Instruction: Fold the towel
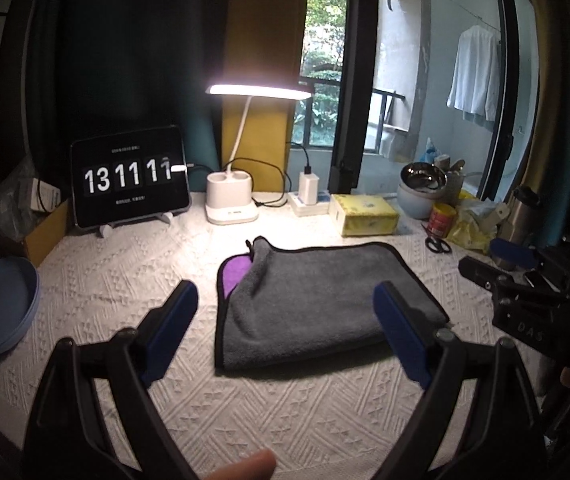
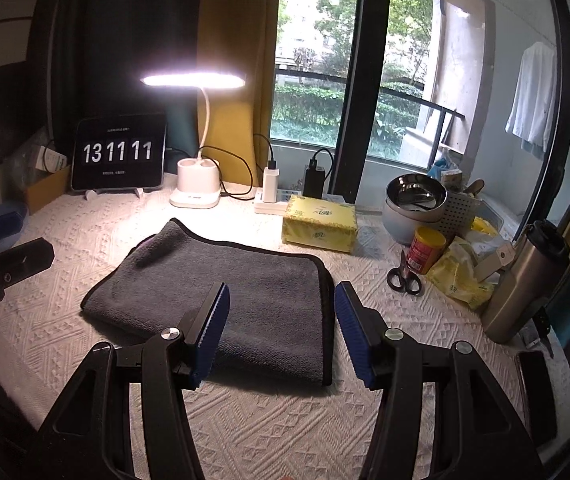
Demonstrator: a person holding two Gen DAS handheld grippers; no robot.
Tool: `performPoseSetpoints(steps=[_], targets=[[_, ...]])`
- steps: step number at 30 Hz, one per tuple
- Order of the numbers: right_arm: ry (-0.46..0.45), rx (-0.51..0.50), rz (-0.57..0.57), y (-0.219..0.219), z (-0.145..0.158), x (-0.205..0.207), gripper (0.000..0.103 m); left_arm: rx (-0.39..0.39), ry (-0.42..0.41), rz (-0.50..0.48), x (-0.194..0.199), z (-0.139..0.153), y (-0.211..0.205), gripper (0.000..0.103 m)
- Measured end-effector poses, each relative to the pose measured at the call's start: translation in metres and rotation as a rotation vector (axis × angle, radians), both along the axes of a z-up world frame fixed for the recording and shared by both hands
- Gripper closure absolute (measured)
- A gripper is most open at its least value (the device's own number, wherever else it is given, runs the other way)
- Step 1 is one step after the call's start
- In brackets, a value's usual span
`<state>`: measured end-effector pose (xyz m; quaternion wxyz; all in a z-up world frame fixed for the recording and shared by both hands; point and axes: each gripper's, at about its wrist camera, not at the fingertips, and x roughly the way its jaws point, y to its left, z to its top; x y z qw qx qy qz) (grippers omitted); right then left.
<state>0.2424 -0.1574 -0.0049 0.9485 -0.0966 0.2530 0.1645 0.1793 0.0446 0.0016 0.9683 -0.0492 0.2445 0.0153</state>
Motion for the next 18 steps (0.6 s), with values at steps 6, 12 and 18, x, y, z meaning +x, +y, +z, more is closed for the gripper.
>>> performPoseSetpoints(steps=[6, 12, 18], targets=[[-0.028, 0.009, 0.004, -0.002, 0.008, -0.021, 0.045, 0.035, -0.032, 0.004, -0.018, 0.003, -0.007, 0.013], [-0.064, 0.025, 0.005, -0.006, 0.018, -0.045, 0.045, 0.046, -0.076, 0.008, -0.038, 0.009, -0.011, 0.013], [-0.116, 0.045, 0.013, -0.008, 0.031, -0.071, 0.045, 0.076, -0.102, 0.022, -0.056, 0.013, -0.015, 0.012]])
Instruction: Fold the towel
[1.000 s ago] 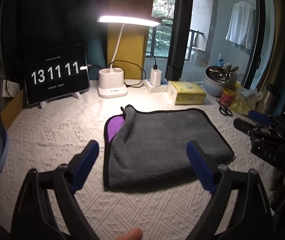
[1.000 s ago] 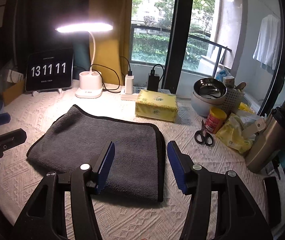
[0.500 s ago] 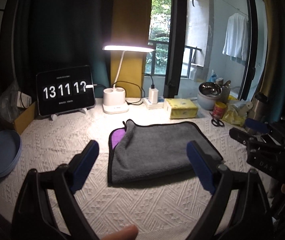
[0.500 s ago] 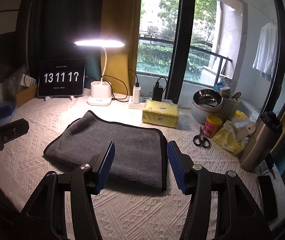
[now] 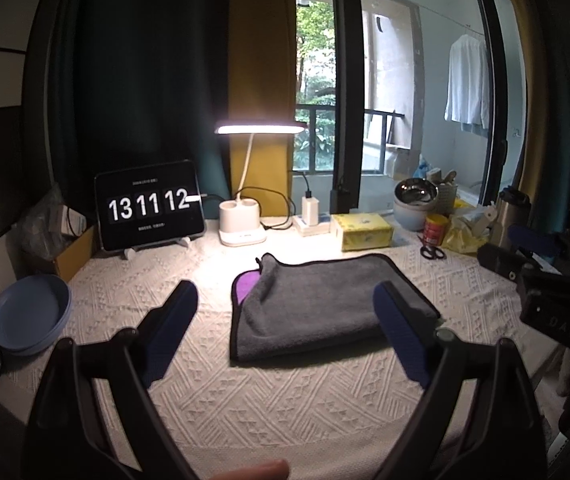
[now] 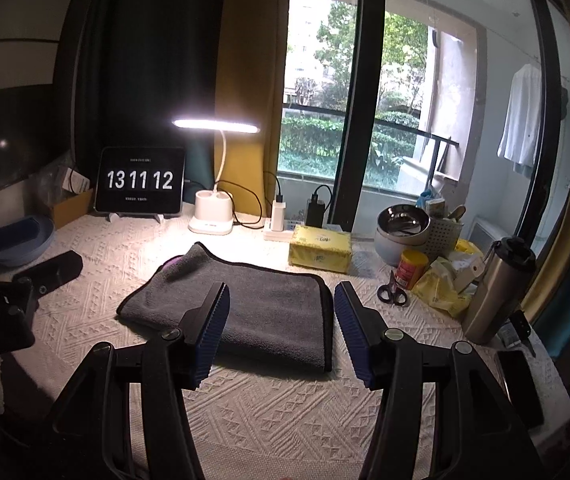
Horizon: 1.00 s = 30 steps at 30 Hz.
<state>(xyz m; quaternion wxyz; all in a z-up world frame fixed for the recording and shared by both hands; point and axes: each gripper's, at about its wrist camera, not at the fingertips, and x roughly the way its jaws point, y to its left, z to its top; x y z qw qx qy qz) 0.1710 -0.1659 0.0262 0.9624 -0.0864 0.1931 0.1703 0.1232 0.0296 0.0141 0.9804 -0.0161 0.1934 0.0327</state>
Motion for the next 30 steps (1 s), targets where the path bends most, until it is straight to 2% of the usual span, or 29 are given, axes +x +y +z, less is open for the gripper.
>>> performPoseSetpoints(steps=[8, 16, 22, 30], targets=[[-0.051, 0.021, 0.013, -0.001, 0.011, -0.033, 0.045, -0.011, -0.068, -0.028, -0.032, 0.012, -0.005, 0.012], [-0.095, 0.043, -0.001, -0.011, 0.018, -0.063, 0.045, 0.013, -0.151, -0.034, -0.07, 0.025, -0.011, 0.012], [-0.135, 0.085, -0.005, -0.02, 0.02, -0.09, 0.045, 0.002, -0.197, -0.044, -0.097, 0.025, -0.012, 0.012], [-0.146, 0.091, -0.02, -0.023, 0.011, -0.107, 0.045, -0.003, -0.215, -0.046, -0.112, 0.021, -0.011, 0.012]])
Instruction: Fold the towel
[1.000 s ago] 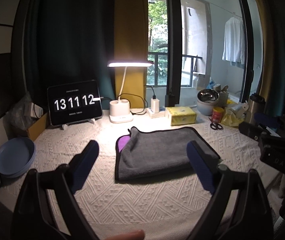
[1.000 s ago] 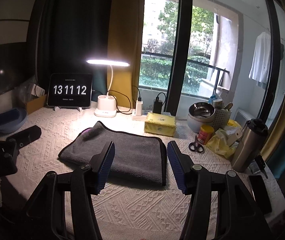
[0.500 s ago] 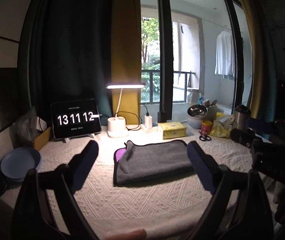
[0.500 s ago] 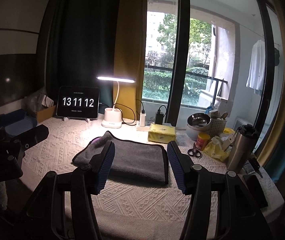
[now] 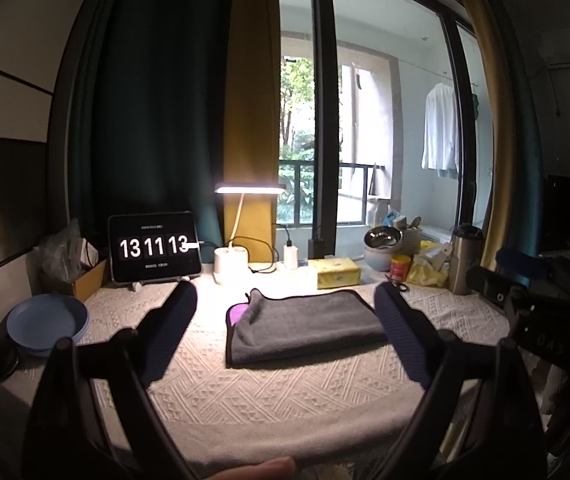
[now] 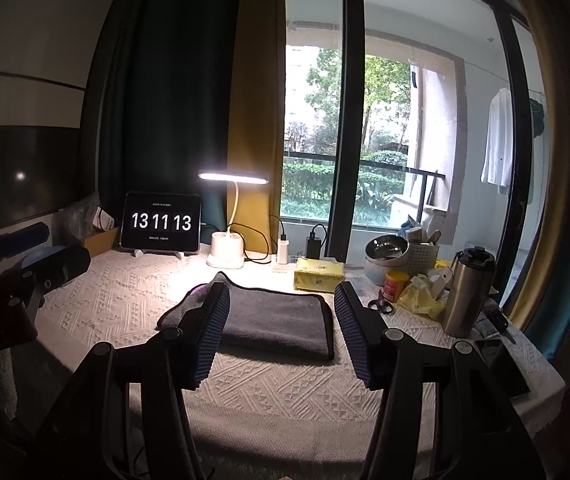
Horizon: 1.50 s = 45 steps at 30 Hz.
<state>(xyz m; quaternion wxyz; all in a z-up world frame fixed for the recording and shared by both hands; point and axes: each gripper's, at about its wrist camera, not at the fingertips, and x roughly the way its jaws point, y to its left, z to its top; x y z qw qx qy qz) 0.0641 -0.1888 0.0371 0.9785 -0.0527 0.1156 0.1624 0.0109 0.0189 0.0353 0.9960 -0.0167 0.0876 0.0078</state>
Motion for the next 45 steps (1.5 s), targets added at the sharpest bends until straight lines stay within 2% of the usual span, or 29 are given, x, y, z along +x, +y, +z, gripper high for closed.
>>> performPoseSetpoints(steps=[45], targets=[[-0.008, 0.004, -0.003, -0.0015, 0.0004, 0.0025, 0.045, -0.017, 0.003, 0.018, -0.0064, -0.0093, -0.0032, 0.012]])
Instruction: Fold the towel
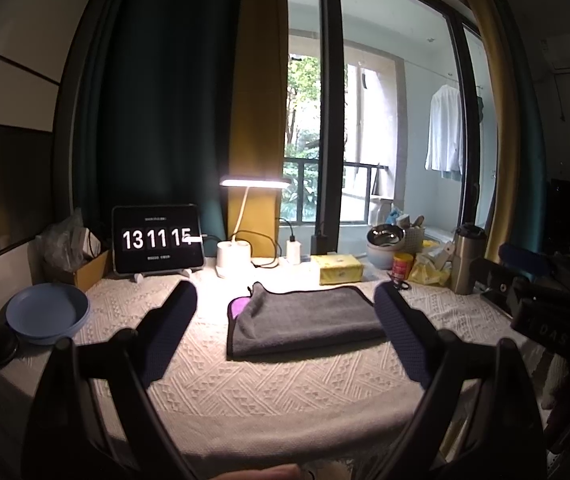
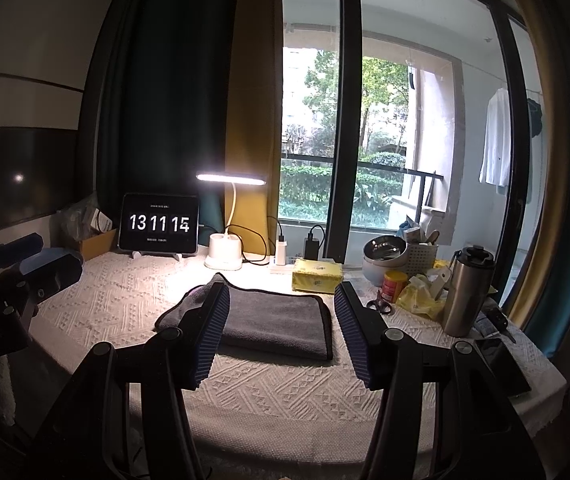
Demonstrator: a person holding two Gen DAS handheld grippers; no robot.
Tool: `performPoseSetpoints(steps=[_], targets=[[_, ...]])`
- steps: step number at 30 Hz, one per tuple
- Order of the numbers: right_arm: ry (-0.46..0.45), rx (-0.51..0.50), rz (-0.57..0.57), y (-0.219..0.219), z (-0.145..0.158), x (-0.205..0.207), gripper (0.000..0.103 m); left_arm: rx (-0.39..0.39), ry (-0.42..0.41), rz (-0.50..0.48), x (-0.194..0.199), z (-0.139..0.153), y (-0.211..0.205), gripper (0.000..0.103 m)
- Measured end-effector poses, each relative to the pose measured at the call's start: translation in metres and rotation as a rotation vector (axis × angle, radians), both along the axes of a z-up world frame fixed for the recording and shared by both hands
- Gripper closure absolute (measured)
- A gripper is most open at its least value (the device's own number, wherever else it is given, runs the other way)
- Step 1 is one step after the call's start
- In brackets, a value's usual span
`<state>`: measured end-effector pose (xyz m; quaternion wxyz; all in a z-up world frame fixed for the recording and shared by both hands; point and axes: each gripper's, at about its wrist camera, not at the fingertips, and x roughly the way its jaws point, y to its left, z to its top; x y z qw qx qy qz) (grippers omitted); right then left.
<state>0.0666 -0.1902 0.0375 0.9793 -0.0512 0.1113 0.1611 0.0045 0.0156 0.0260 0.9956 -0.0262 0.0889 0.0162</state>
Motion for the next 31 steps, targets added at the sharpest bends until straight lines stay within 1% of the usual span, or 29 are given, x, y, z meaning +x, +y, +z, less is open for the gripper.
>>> performPoseSetpoints(steps=[25, 29, 31], targets=[[0.003, 0.002, 0.008, 0.001, 0.002, 0.004, 0.045, -0.001, 0.004, 0.001, 0.002, 0.003, -0.003, 0.012], [0.012, 0.01, 0.017, 0.001, 0.003, 0.007, 0.045, -0.005, 0.012, -0.006, 0.003, 0.003, -0.003, 0.012], [0.025, 0.007, 0.019, 0.002, 0.003, 0.011, 0.045, -0.011, 0.032, -0.015, 0.01, 0.003, 0.0, 0.012]])
